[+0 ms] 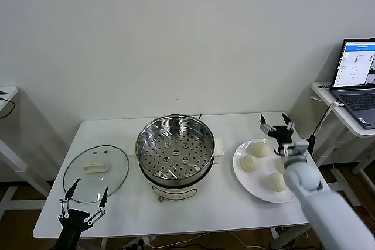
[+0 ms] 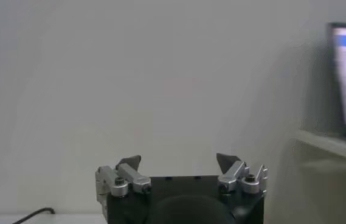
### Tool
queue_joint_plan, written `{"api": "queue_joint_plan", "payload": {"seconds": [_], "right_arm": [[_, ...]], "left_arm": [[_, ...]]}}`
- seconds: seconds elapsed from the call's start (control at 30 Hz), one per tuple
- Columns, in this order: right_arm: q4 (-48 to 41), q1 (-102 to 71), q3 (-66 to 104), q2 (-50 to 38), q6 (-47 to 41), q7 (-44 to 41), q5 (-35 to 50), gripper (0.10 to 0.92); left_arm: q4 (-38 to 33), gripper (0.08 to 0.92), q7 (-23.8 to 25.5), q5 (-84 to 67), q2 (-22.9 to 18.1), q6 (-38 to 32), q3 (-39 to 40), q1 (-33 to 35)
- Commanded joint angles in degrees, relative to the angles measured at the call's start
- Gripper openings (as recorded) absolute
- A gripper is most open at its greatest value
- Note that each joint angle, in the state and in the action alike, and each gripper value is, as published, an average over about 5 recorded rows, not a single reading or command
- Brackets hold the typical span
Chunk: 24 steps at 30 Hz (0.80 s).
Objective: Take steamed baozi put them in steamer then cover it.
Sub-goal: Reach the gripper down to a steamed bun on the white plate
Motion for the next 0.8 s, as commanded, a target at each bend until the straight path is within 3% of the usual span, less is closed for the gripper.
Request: {"api": "queue_joint_plan", "payload": {"seconds": [0.03, 0.17, 0.37, 0.6, 0.8], "right_arm": [[-23.66, 28.8, -22.1, -7.81, -0.71, -49.45, -14.09, 0.823], [-30.62, 36.9, -27.85, -6.41, 1.68, -65.3, -24.95, 0.823], [-34.99, 43.7, -32.8, -2.61, 3.47, -77.12, -39.95, 0.823], [-39.31, 45.78, -34.75, 3.06, 8.61, -80.61, -55.35, 0.823], [-42.54, 45.29, -35.62, 6.46, 11.8, -78.22, -60.58, 0.823]], "left_arm": [[-0.89, 0.823, -0.16, -0.03, -0.04, -0.13, -0.22, 0.54], [-1.12, 0.823, -0.25, -0.02, -0.06, -0.08, -0.54, 0.76], [-0.89, 0.823, -0.28, -0.03, -0.37, -0.07, -0.78, 1.01], [-0.34, 0.823, -0.27, -0.02, -0.61, -0.14, -0.89, 1.36], [0.51, 0.823, -0.33, -0.02, -0.63, -0.32, -0.98, 1.4]]}}
